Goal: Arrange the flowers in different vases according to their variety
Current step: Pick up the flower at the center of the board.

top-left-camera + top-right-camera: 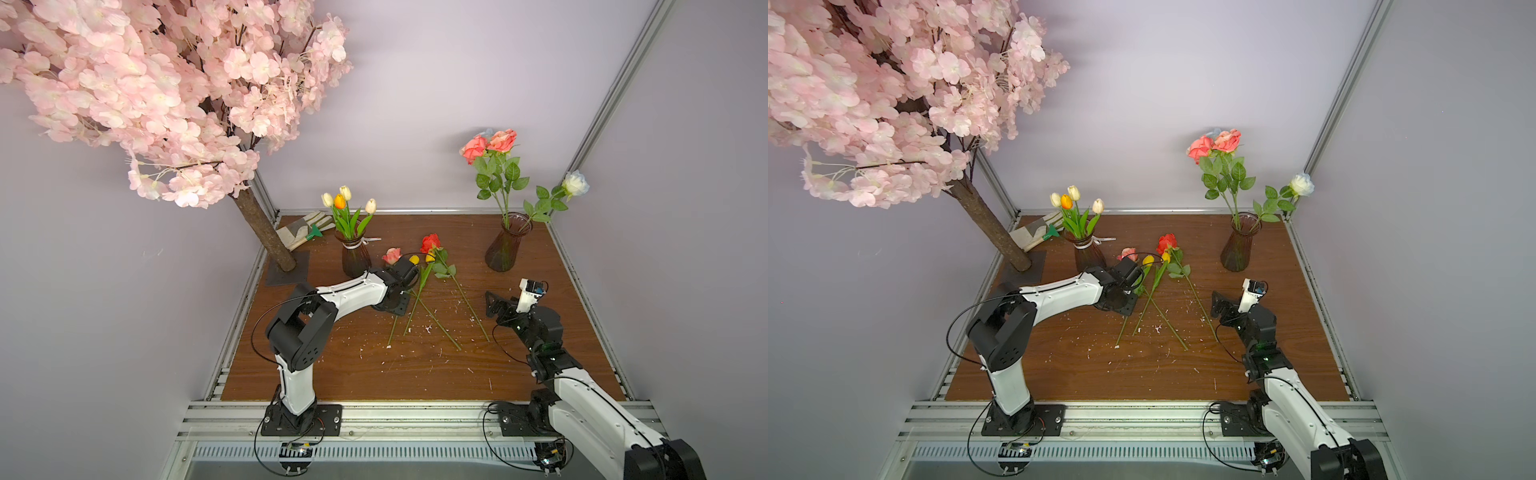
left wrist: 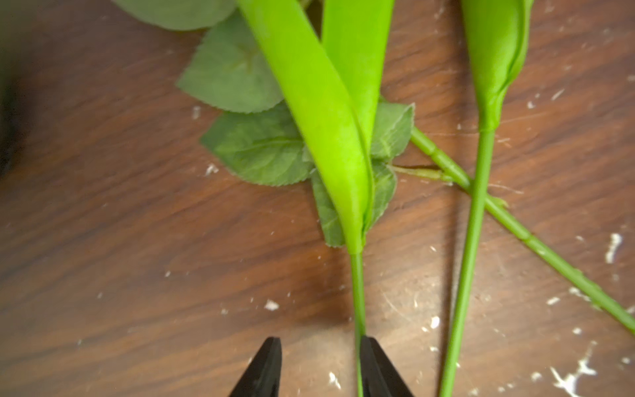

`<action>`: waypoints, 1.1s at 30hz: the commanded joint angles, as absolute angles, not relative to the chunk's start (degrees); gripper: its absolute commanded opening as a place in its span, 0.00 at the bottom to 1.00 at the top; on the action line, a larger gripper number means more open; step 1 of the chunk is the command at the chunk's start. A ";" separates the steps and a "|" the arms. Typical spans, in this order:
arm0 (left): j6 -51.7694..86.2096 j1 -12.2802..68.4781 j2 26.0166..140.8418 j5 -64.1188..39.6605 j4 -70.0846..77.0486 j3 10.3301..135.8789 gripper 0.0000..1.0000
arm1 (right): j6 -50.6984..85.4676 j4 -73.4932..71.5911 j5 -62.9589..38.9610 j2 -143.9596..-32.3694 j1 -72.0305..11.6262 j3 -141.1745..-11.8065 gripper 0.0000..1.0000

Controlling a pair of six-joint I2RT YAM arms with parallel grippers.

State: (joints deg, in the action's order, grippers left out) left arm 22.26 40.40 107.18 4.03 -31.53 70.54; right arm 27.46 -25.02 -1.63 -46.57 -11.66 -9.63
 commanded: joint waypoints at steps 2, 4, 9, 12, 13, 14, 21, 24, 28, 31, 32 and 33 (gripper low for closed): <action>20.06 40.17 109.99 1.17 -33.40 72.72 0.40 | 27.42 -25.89 -1.77 -46.61 -11.99 -11.49 0.99; 19.81 40.17 110.84 1.06 -33.41 73.29 0.40 | 27.42 -25.92 -1.84 -46.67 -12.00 -11.50 1.00; 19.52 40.08 112.04 0.70 -33.42 75.04 0.32 | 27.34 -25.80 -1.87 -47.10 -12.03 -11.77 1.00; 19.25 39.99 112.24 0.79 -33.50 75.58 0.14 | 27.33 -25.79 -1.80 -47.10 -11.96 -11.77 0.99; 19.20 39.90 112.09 0.79 -33.49 75.62 0.11 | 27.34 -25.80 -1.74 -47.03 -11.95 -11.77 0.99; 19.26 39.83 111.67 0.95 -33.67 75.67 0.09 | 27.33 -25.76 -1.78 -47.06 -11.96 -11.73 1.00; 19.68 39.79 104.60 2.99 -34.23 76.33 0.00 | 27.47 -26.16 -2.12 -47.82 -11.96 -11.79 1.00; 19.54 39.81 100.51 5.19 -34.15 77.74 0.00 | 27.54 -26.37 -2.29 -48.18 -11.96 -11.78 1.00; 18.18 39.73 96.12 11.04 -34.13 80.79 0.00 | 27.60 -26.54 -2.33 -48.43 -11.96 -11.77 0.99; 16.57 39.30 93.43 16.39 -33.57 83.34 0.00 | 27.60 -26.61 -2.34 -48.60 -11.96 -11.65 0.99; 15.86 39.07 92.43 18.17 -32.95 83.92 0.00 | 27.60 -26.67 -2.29 -48.69 -11.99 -11.76 1.00; 15.13 38.71 91.36 19.42 -31.92 84.19 0.00 | 27.60 -26.55 -2.37 -48.75 -11.97 -11.73 1.00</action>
State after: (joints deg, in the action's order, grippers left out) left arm 17.63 39.97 93.43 12.19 -32.73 82.78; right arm 27.49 -24.82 -1.80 -48.56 -11.68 -9.72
